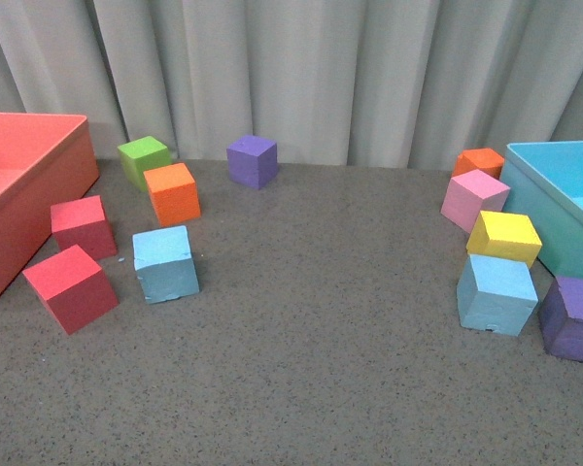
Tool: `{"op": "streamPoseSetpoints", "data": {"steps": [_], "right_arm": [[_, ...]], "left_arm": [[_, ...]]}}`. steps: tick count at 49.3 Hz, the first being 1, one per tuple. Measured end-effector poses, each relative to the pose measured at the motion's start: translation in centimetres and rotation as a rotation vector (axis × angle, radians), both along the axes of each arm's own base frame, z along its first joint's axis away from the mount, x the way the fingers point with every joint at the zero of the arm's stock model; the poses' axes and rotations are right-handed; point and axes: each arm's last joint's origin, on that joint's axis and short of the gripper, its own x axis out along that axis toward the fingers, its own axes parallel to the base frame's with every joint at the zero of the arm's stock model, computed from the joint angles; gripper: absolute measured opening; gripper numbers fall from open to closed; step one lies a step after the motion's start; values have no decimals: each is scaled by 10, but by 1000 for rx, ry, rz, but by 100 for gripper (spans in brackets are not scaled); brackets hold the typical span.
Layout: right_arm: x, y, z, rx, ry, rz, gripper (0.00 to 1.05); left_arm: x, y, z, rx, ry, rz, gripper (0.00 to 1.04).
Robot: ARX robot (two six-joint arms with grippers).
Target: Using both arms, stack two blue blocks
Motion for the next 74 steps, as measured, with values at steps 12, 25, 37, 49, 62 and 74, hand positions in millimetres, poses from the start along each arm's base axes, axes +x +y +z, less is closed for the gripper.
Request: {"op": "streamPoseSetpoints", "data": {"steps": [12, 25, 37, 49, 62, 74], "right_arm": [[0, 0, 0, 0, 0, 0, 95], [0, 0, 0, 0, 0, 0, 95], [0, 0, 0, 0, 0, 0, 95], [0, 0, 0, 0, 0, 0, 95], [57, 1, 22, -188, 182, -233, 95], [176, 29, 8, 41, 606, -59, 95]], "left_arm": [[0, 0, 0, 0, 0, 0, 98], [0, 0, 0, 0, 0, 0, 98], [0, 0, 0, 0, 0, 0, 98], [0, 0, 0, 0, 0, 0, 98], [0, 0, 0, 0, 0, 0, 98], [0, 0, 0, 0, 0, 0, 98]]}}
